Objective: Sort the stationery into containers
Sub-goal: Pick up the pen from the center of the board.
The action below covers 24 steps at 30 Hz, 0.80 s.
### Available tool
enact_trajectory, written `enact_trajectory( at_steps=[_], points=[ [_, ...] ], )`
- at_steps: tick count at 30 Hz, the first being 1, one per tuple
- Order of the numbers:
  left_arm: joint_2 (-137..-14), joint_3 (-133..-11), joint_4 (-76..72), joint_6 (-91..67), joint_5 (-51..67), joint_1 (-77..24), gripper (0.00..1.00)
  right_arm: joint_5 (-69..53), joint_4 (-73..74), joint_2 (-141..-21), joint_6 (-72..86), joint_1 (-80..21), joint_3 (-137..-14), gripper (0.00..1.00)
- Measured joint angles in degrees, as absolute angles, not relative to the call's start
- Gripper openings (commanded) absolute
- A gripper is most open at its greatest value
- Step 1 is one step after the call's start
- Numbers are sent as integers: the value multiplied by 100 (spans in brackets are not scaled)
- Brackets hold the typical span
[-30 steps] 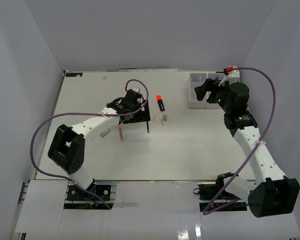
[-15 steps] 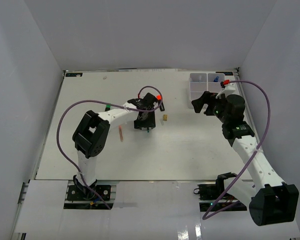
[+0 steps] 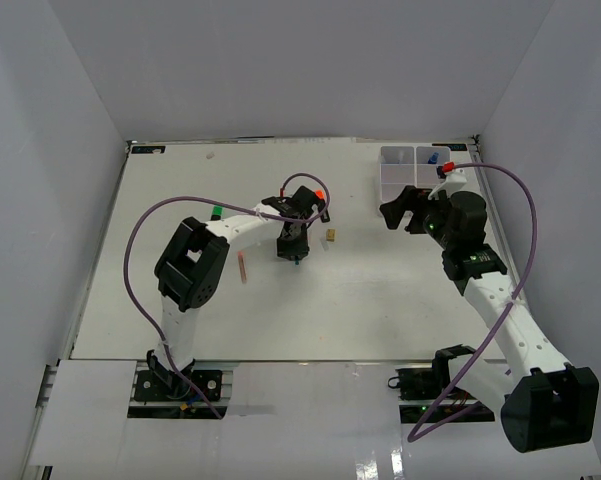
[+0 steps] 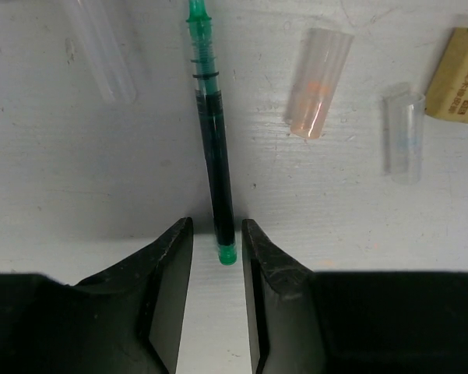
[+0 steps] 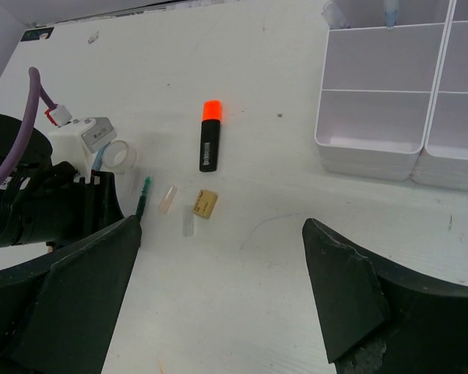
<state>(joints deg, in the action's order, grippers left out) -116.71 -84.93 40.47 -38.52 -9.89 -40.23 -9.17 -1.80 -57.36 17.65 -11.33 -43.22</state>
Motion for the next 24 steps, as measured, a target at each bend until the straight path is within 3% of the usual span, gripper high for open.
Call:
enact_trajectory(
  at_steps=[3, 10, 19, 24],
  points=[
    [-11671, -8493, 4051, -3870, -989, -4023, 36, -928, -185, -5739, 1765, -1138, -4320, 91],
    [-11671, -8482, 4047, -3903, -954, -4025, 14, -963, -185, -5741, 1761, -1138, -4320, 91],
    [-11535, -8479, 4051, -3791, -659, -4027, 8, -1251, -185, -5743, 1737, -1140, -4320, 92],
    [-10645, -8119, 3684, -3446, -462, -4025, 6, -1752, -189, -5817, 1739, -1177, -4342, 94]
  ],
)
